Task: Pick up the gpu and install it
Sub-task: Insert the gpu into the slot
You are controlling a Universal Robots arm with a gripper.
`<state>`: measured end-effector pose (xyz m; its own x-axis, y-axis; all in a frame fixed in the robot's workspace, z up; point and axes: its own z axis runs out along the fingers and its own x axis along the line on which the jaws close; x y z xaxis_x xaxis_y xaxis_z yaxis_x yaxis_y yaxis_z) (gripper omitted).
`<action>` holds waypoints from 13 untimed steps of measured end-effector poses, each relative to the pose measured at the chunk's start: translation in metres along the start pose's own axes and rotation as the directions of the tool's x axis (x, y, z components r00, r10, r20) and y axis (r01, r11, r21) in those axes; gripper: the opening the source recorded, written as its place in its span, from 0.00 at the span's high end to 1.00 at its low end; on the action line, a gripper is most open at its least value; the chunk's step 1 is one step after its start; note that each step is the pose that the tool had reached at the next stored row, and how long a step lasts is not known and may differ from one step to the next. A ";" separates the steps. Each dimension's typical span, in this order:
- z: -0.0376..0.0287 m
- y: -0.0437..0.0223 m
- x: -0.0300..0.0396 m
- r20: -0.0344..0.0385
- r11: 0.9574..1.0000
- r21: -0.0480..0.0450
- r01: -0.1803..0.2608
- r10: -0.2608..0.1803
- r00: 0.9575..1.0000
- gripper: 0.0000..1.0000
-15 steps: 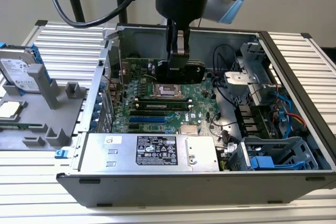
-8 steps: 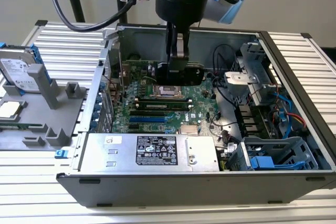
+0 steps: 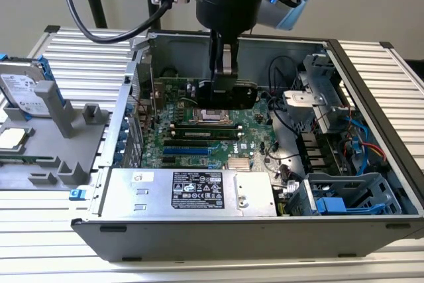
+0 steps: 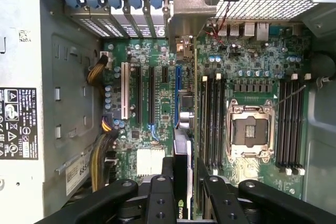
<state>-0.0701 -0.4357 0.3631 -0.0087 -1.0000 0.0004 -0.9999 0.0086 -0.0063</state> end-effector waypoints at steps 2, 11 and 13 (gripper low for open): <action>0.0006 0.0000 0.0000 0.000 1.000 0.000 0.000 0.000 1.000 1.00; 0.0023 0.0000 -0.0001 0.000 1.000 0.000 0.000 0.000 1.000 1.00; 0.0032 0.0000 0.0000 0.000 1.000 0.000 0.000 0.000 1.000 1.00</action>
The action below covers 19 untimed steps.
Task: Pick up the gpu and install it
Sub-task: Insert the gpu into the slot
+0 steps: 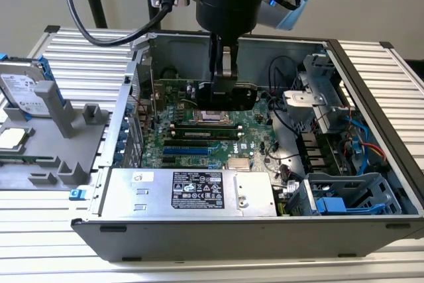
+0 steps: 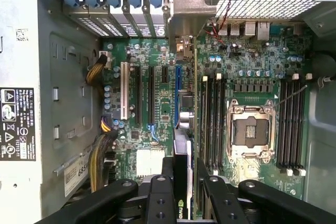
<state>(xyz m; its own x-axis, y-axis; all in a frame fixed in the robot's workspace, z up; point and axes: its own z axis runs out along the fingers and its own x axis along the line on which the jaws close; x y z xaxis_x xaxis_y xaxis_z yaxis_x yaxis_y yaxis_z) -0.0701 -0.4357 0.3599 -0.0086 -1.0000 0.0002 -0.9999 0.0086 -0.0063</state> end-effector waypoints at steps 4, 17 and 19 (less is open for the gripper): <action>0.0026 0.0000 0.0000 0.000 1.000 0.000 0.000 0.000 1.000 1.00; 0.0110 0.0001 0.0000 0.000 1.000 0.000 0.000 0.000 1.000 1.00; 0.0113 0.0001 0.0000 0.000 1.000 0.000 0.000 0.000 1.000 1.00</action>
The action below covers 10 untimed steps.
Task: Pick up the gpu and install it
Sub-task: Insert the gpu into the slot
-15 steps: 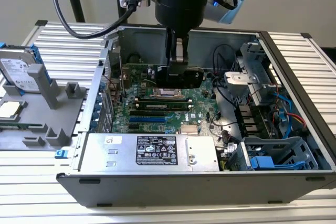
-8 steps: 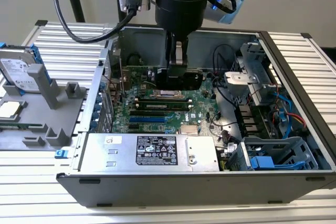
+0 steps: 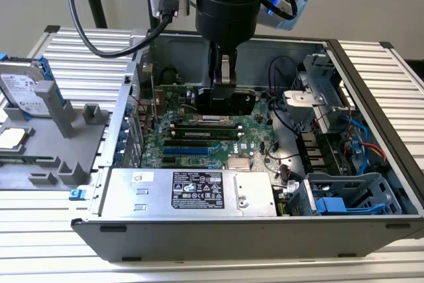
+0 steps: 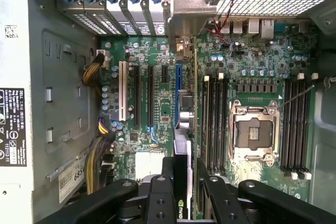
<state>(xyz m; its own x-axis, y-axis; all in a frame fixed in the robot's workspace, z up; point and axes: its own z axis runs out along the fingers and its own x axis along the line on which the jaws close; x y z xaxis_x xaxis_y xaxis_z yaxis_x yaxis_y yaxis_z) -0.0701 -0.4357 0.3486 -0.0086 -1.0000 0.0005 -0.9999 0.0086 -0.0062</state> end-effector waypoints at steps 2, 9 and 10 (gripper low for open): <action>0.0002 0.0000 0.0000 0.000 1.000 0.000 0.000 0.000 1.000 1.00; 0.0022 0.0000 0.0000 0.000 1.000 0.000 0.000 0.000 1.000 1.00; 0.0026 0.0000 0.0000 0.000 1.000 0.000 0.000 0.000 1.000 1.00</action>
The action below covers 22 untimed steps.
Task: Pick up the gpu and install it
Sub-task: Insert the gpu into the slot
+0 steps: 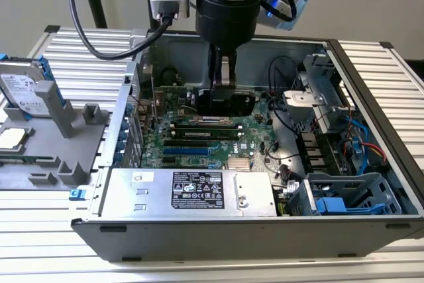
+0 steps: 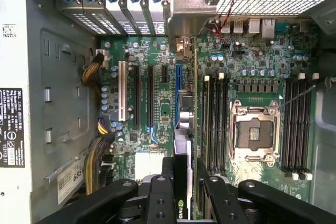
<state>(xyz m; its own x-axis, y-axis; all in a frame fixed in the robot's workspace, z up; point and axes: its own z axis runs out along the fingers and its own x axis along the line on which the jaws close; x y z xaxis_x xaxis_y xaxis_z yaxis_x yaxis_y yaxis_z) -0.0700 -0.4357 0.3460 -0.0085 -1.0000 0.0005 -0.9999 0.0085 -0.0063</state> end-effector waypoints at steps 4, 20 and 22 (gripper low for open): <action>0.0021 0.0000 0.0000 0.000 1.000 0.000 0.000 0.000 1.000 1.00; 0.0111 0.0001 0.0000 -0.004 1.000 -0.002 0.000 0.000 1.000 1.00; 0.0111 0.0001 0.0000 -0.005 1.000 -0.002 0.000 0.000 1.000 1.00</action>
<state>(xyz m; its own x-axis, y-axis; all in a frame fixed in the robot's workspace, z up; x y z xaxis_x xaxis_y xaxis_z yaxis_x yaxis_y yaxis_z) -0.0701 -0.4357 0.3349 -0.0086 -0.9999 0.0051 -1.0000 0.0086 -0.0039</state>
